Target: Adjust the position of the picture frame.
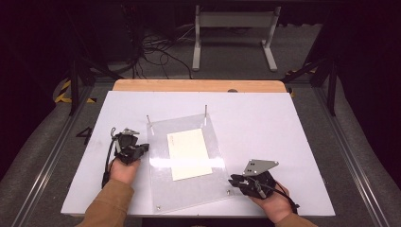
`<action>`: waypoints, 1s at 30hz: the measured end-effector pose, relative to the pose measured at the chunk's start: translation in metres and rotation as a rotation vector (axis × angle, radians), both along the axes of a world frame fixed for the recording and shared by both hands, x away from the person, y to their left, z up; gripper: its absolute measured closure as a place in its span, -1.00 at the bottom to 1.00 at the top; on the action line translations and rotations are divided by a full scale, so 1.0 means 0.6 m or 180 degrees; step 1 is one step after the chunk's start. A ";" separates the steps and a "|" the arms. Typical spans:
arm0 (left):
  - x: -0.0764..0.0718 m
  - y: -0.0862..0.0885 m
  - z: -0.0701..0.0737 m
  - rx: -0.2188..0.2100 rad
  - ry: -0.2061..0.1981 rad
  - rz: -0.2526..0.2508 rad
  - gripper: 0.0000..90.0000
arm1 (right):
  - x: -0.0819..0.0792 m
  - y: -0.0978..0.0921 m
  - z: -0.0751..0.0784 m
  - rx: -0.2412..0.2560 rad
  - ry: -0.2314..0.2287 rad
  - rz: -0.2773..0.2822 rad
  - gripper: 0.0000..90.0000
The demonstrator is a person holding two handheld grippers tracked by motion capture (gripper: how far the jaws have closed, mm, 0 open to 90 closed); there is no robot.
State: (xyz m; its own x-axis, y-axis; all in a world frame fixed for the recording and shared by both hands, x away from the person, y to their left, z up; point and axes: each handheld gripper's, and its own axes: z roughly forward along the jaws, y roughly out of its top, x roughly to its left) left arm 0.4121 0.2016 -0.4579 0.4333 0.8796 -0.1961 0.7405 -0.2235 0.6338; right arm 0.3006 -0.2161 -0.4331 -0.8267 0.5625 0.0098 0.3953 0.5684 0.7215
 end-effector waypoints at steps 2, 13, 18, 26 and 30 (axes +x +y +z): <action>0.004 0.004 -0.002 -0.0102 0.0019 0.0031 1.00 | 0.001 -0.003 0.002 0.0020 -0.0006 -0.0018 0.73; 0.030 -0.033 -0.004 -0.0026 -0.0133 0.0076 1.00 | 0.001 -0.027 0.013 0.0072 -0.0035 -0.0114 0.75; 0.041 -0.061 -0.007 0.0020 -0.0276 0.0094 1.00 | 0.001 -0.038 0.014 0.0105 -0.0024 -0.0163 0.75; 0.054 -0.105 -0.008 0.0047 -0.0357 -0.0038 1.00 | -0.007 -0.049 0.016 0.0154 -0.0005 -0.0182 0.75; 0.057 -0.120 -0.009 0.0055 -0.0405 -0.0139 1.00 | -0.012 -0.049 0.015 0.0155 0.0027 -0.0132 0.75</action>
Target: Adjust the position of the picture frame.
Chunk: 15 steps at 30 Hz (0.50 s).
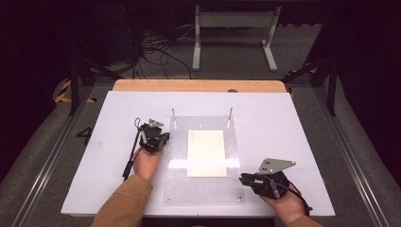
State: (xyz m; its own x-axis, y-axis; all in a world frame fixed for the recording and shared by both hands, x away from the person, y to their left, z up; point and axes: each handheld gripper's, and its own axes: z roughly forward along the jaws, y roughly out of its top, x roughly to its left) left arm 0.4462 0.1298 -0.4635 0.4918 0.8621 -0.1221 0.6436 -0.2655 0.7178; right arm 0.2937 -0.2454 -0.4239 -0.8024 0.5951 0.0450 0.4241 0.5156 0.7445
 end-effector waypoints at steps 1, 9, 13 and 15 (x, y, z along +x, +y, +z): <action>0.000 -0.002 0.000 0.0019 -0.0016 -0.0037 1.00 | -0.001 0.001 0.000 -0.0002 0.0005 0.0011 0.75; -0.012 0.018 0.012 -0.0169 0.0098 -0.0234 0.60 | -0.016 0.006 -0.003 -0.0029 0.0077 0.0256 0.70; -0.033 0.022 0.028 -0.0231 0.0006 -0.0303 0.49 | -0.024 0.006 -0.010 -0.0088 0.0129 0.0361 0.68; -0.043 0.027 0.037 -0.0342 -0.0038 -0.0352 0.45 | -0.028 0.008 -0.015 -0.0154 0.0154 0.0393 0.68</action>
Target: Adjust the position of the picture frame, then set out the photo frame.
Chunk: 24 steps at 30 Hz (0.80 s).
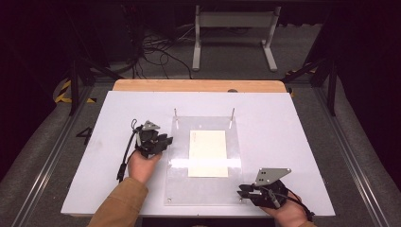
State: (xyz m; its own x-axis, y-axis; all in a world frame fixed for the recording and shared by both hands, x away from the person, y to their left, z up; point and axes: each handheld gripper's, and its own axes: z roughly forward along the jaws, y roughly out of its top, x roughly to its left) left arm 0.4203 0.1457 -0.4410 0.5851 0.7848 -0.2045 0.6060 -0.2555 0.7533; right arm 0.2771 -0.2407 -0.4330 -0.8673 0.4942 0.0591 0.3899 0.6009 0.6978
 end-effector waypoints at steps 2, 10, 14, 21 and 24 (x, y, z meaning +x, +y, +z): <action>-0.012 0.004 0.008 -0.0066 -0.0028 -0.0074 0.39 | -0.002 0.000 -0.001 -0.0016 -0.0009 0.0013 0.67; -0.079 0.030 0.037 -0.0166 -0.0343 -0.0328 0.28 | 0.001 -0.014 0.013 0.0160 -0.0180 -0.0086 0.64; -0.105 0.035 0.045 -0.0185 -0.0417 -0.0465 0.23 | 0.006 -0.019 0.026 0.0254 -0.0298 -0.0107 0.62; -0.120 0.033 0.054 -0.0305 -0.0469 -0.0548 0.13 | 0.027 -0.032 0.045 0.0445 -0.0439 -0.0232 0.59; -0.121 0.033 0.054 -0.0295 -0.0478 -0.0555 0.11 | 0.036 -0.034 0.051 0.0491 -0.0470 -0.0257 0.59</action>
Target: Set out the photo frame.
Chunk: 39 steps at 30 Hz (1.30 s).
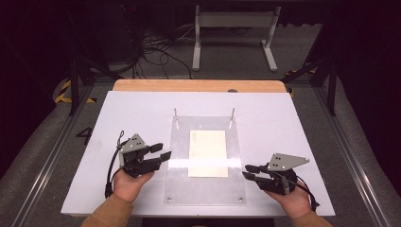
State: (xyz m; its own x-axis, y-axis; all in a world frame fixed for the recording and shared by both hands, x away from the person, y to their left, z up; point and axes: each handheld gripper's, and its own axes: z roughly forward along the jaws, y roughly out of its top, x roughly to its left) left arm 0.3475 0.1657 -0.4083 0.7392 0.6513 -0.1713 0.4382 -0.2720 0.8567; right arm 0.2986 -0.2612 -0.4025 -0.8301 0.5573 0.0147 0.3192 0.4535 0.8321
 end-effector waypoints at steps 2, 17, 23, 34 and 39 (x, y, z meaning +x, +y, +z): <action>-0.001 0.001 0.000 0.0012 0.0001 -0.0004 0.10 | 0.010 -0.001 0.003 0.0041 -0.0005 -0.0036 0.58; -0.017 0.019 -0.012 0.0085 0.0001 0.0061 0.06 | 0.106 0.004 0.026 0.0208 -0.0092 -0.0479 0.54; -0.032 0.029 -0.017 0.0091 0.0005 0.0112 0.06 | 0.150 0.025 0.042 0.0153 -0.0138 -0.0581 0.52; -0.046 0.046 -0.023 0.0080 0.0037 0.0161 0.03 | 0.231 0.035 0.035 0.0009 -0.0281 -0.0772 0.44; -0.058 0.053 -0.028 0.0081 0.0017 0.0186 0.02 | 0.270 0.029 0.024 0.0118 -0.0195 -0.0863 0.45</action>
State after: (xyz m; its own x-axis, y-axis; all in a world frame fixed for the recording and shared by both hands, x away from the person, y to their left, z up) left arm 0.3126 0.1974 -0.4248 0.6989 0.6975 -0.1580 0.4585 -0.2675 0.8474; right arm 0.4604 -0.2440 -0.3883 -0.6507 0.7593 -0.0064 0.3733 0.3272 0.8681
